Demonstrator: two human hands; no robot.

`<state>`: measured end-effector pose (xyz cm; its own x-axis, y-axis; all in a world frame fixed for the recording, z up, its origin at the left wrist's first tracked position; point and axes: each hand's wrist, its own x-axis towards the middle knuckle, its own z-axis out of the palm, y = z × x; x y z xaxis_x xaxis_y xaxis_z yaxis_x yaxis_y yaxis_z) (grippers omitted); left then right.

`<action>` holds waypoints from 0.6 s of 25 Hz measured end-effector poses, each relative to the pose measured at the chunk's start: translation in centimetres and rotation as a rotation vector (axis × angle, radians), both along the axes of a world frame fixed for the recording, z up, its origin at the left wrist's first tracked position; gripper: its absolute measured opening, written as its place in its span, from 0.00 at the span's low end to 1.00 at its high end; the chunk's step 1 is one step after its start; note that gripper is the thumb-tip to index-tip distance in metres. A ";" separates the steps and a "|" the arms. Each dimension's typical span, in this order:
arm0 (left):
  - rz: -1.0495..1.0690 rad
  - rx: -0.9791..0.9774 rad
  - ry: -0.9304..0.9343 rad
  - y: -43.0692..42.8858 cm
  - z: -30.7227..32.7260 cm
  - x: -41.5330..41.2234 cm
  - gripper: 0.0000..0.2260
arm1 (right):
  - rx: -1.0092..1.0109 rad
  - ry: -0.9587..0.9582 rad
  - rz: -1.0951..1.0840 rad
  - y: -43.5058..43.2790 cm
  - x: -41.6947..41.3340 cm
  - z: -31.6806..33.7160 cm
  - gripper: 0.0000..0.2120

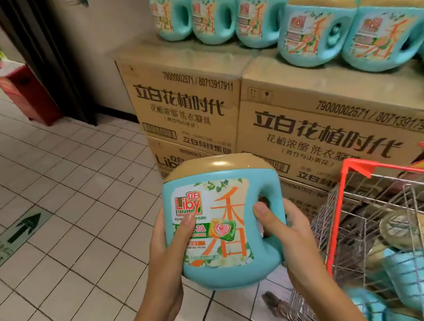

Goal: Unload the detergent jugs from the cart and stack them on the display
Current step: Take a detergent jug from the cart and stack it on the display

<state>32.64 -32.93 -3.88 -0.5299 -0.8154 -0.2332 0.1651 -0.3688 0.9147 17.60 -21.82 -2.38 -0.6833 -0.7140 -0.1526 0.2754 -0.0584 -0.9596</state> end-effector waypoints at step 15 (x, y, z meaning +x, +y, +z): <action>-0.159 -0.138 0.088 -23.1 3.6 -14.2 0.44 | -0.074 0.120 -0.064 -21.2 -13.5 3.8 0.35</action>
<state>18.47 -56.08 -0.25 -0.6676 -0.7409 -0.0726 0.1963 -0.2692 0.9428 4.11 -42.98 1.38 -0.7383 -0.6743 -0.0158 0.1524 -0.1439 -0.9778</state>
